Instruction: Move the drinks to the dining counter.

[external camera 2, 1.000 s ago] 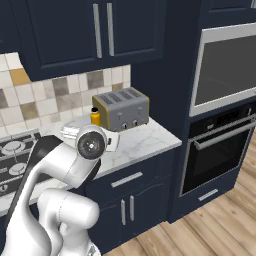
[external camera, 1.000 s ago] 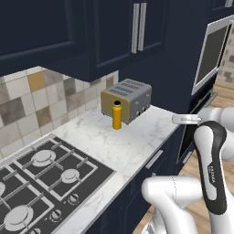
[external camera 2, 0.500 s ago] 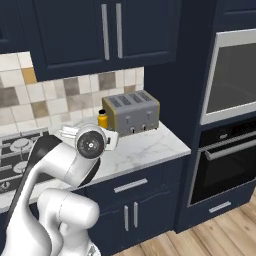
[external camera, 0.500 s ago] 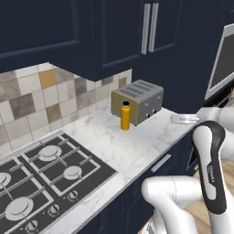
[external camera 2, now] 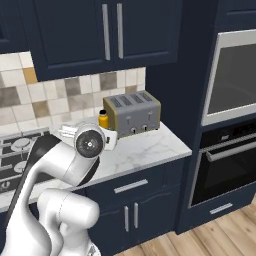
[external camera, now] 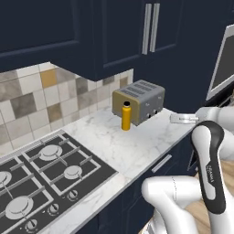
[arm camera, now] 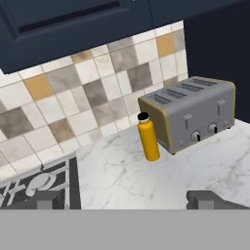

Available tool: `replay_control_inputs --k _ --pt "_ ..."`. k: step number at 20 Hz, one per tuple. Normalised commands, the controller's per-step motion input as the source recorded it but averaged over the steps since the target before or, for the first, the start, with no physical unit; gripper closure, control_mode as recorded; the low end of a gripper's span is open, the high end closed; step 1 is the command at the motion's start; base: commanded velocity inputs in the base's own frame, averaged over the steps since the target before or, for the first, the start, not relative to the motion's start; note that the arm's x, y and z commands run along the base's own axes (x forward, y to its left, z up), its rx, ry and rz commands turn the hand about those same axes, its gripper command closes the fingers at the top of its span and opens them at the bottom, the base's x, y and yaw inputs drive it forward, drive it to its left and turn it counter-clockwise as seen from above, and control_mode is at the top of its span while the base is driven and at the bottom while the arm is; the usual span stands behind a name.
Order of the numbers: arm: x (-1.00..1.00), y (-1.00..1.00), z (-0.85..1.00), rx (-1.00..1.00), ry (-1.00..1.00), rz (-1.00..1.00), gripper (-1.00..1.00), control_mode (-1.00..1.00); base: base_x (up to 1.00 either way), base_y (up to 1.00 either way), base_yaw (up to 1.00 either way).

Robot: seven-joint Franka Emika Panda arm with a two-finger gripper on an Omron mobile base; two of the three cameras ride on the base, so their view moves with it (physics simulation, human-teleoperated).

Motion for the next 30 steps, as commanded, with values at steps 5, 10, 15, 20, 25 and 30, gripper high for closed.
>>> replay_control_inputs --k 5,10,15,20,25,30 --pt "0.0 0.0 0.0 0.0 0.0 0.0 -1.0 -1.0 0.02 0.0 0.01" --pt "0.42 0.07 0.0 0.0 0.17 -0.19 -1.0 -1.0 0.0 0.0 0.0" --pt "0.62 0.32 0.0 -0.09 0.23 -0.34 -1.0 -1.0 0.0 0.0 0.0" --pt "0.48 0.23 0.0 -0.04 0.16 -0.23 -1.0 -1.0 0.0 0.0 0.0" --pt "0.44 0.05 -0.08 -0.01 0.12 -0.07 -1.0 -1.0 0.0 0.0 0.0" --pt "0.32 0.06 -0.24 0.0 0.1 -0.02 -1.0 -1.0 0.0 0.0 0.0"
